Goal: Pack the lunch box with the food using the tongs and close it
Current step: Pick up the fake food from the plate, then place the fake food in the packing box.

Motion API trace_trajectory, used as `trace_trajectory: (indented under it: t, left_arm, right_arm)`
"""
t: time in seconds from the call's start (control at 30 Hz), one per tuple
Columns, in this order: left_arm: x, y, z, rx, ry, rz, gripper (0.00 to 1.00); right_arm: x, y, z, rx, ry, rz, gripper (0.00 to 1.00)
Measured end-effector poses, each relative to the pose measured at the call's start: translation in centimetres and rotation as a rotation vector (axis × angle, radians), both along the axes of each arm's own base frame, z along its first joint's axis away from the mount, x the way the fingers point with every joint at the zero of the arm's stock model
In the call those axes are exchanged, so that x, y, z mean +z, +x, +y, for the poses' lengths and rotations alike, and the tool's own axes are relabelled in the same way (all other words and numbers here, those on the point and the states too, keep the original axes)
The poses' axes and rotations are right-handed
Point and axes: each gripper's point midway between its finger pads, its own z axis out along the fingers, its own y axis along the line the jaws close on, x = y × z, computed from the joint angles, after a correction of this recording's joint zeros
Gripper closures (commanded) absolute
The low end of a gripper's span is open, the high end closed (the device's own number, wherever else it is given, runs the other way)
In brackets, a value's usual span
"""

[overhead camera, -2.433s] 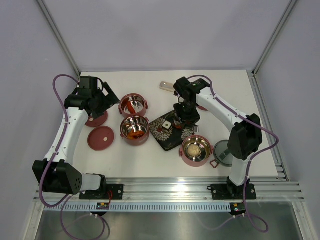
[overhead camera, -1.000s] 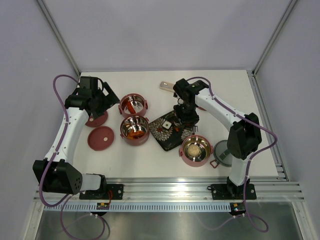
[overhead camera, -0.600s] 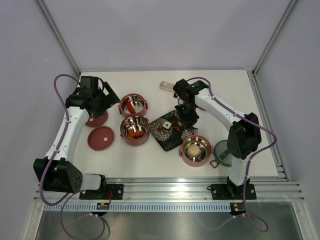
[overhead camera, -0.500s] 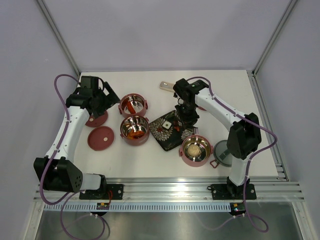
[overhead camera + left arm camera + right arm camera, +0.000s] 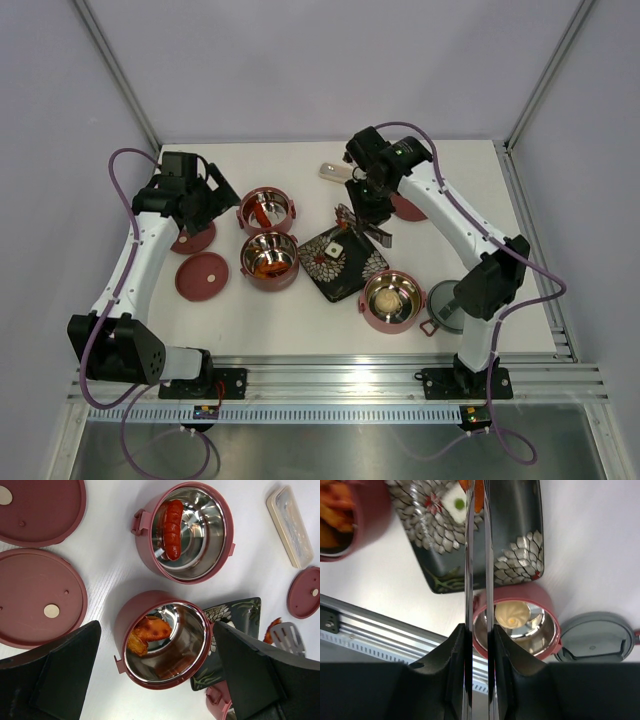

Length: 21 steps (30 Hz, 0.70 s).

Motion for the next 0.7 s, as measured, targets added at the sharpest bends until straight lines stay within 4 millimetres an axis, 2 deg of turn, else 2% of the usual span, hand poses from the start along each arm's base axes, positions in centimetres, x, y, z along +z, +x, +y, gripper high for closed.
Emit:
trace_trajectory:
  t: [0.13,0.2,0.27,0.37,0.47,0.63,0.7]
  left_arm:
    - [0.0,0.0,-0.1,-0.003,-0.003,0.001,0.01]
    - [-0.1,0.0,-0.1,-0.005,-0.006,0.005,0.01]
    - [-0.3,0.1,-0.2,-0.005,-0.006,0.009,0.01]
    - [-0.4,0.1,-0.2,-0.006,-0.005,0.012,0.01]
    - [-0.3,0.1,-0.2,-0.006,-0.005,0.012,0.01]
    - [-0.3,0.1,-0.1,-0.004,-0.005,0.012,0.01]
    - [-0.3,0.1,0.0,-0.002,-0.005,0.011,0.01]
  right_arm:
    - [4.4,0.5,3.0,0.051,0.090,-0.119,0.96]
    - [6.2,-0.3,5.3,0.105,0.136,-0.164,0.95]
    - [7.0,-1.5,7.4,0.160,0.173,-0.172,0.95]
    - [6.1,-3.6,10.3,0.239,0.192,-0.132,0.94]
    - [4.3,-4.7,11.9,0.281,0.180,-0.076,0.93]
    - [2.0,-5.8,13.3,0.316,0.164,-0.017,0.91]
    - [1.3,-6.2,13.4,0.324,0.159,0.001,0.85]
